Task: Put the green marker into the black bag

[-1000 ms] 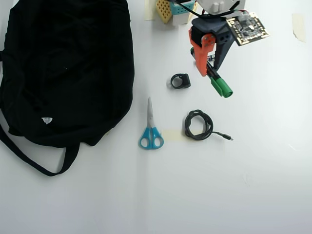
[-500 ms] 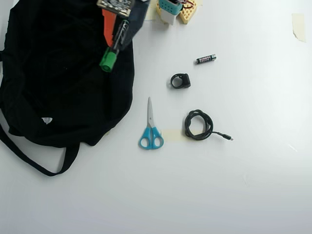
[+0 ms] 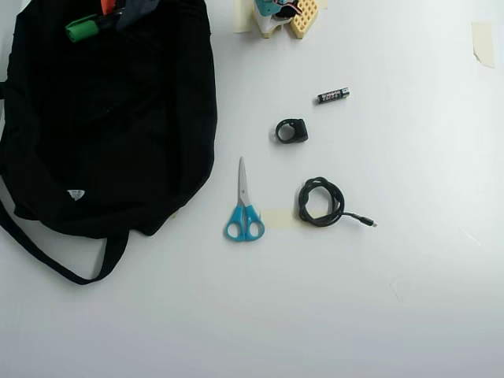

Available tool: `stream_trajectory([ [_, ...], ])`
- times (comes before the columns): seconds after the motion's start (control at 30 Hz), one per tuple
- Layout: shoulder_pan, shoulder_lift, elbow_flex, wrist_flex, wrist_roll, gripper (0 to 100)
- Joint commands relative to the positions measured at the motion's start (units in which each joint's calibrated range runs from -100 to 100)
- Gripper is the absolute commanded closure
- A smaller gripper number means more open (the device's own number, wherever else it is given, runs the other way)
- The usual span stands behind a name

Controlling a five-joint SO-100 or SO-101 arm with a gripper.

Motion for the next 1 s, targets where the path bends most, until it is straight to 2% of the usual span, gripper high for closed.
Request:
stream_trajectory([
  [0.0,3.19,-0.53,2.79,-10.99,-1.57,98],
  [0.13,2.52,7.27,4.67,-23.48,-1.78,98],
  [0.23,0.28,8.35,4.67,-24.34,-1.83,95],
  [0.3,-2.19,7.35,4.67,-23.66,-1.83,73],
  [0.33,-2.57,7.35,4.76,-23.57,-1.83,67],
  [0.37,-2.79,7.19,4.76,-23.57,-1.83,65],
  [0.43,-3.76,6.94,4.76,-22.79,-1.83,72],
  [0.5,-6.98,-0.45,4.4,-16.16,-1.83,92],
  [0.53,-9.45,-5.43,4.31,-10.99,-1.83,98],
  [0.6,-16.1,-14.14,4.31,0.81,-1.83,98],
  [0.63,-22.01,-17.96,5.12,2.7,-4.3,98],
  [0.7,-27.55,-22.02,6.92,3.82,-10.17,98],
  [0.83,-48.79,-27.92,24.62,4.25,-10.27,98],
  [0.97,-57.39,-35.13,39.08,3.56,-9.75,98],
])
